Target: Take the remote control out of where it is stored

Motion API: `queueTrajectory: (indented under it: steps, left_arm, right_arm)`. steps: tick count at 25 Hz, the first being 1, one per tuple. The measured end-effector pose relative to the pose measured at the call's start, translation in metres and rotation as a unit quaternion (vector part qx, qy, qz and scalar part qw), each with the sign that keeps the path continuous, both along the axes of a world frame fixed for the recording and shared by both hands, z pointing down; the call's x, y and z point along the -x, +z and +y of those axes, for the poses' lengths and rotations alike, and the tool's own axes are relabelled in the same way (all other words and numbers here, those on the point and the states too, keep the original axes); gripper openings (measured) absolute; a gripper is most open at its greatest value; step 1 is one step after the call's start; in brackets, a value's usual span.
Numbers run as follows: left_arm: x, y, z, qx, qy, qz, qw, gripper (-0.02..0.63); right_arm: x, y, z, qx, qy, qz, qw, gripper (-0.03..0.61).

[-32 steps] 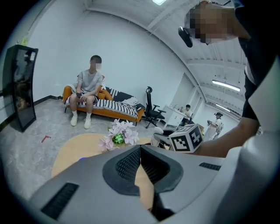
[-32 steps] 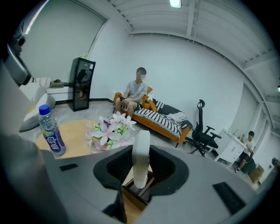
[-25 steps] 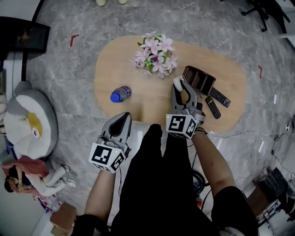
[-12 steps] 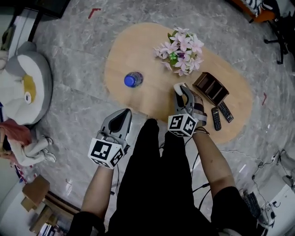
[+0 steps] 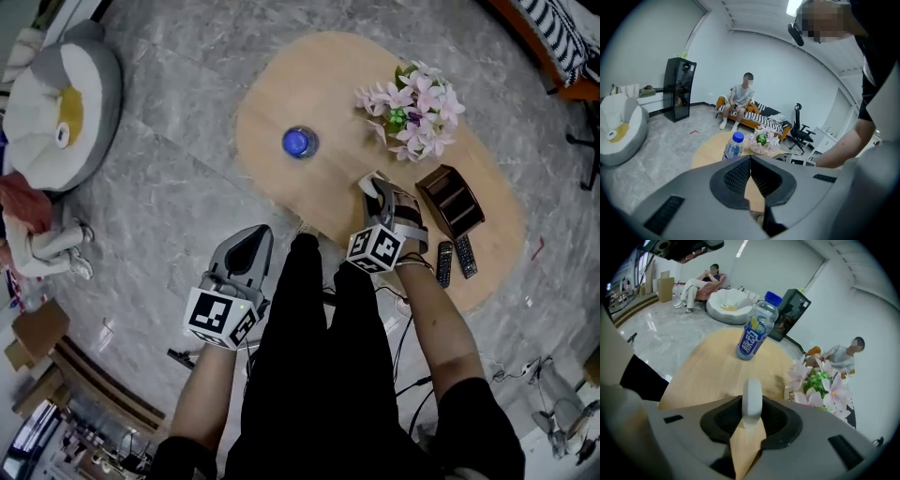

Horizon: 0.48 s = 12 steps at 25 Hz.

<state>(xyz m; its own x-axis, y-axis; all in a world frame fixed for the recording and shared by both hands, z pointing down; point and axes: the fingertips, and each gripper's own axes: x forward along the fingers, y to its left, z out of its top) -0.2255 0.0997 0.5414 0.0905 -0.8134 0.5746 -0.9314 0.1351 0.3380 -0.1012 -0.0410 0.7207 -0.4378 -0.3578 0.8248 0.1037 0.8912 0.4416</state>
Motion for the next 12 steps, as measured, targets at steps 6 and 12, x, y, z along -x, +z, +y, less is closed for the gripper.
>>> queueTrajectory:
  steps: [6,12]
  left_arm:
    - [-0.002,0.006,0.025,0.007,-0.049,0.004,0.9988,0.008]
    - [0.0,0.014,0.047,0.015,-0.087,0.003,0.9961,0.008]
  right_arm:
    - [0.025,0.012,0.012,-0.029,-0.092,0.012,0.995,0.117]
    - [0.053,0.037,0.022,-0.05,-0.163,0.026,0.985,0.117]
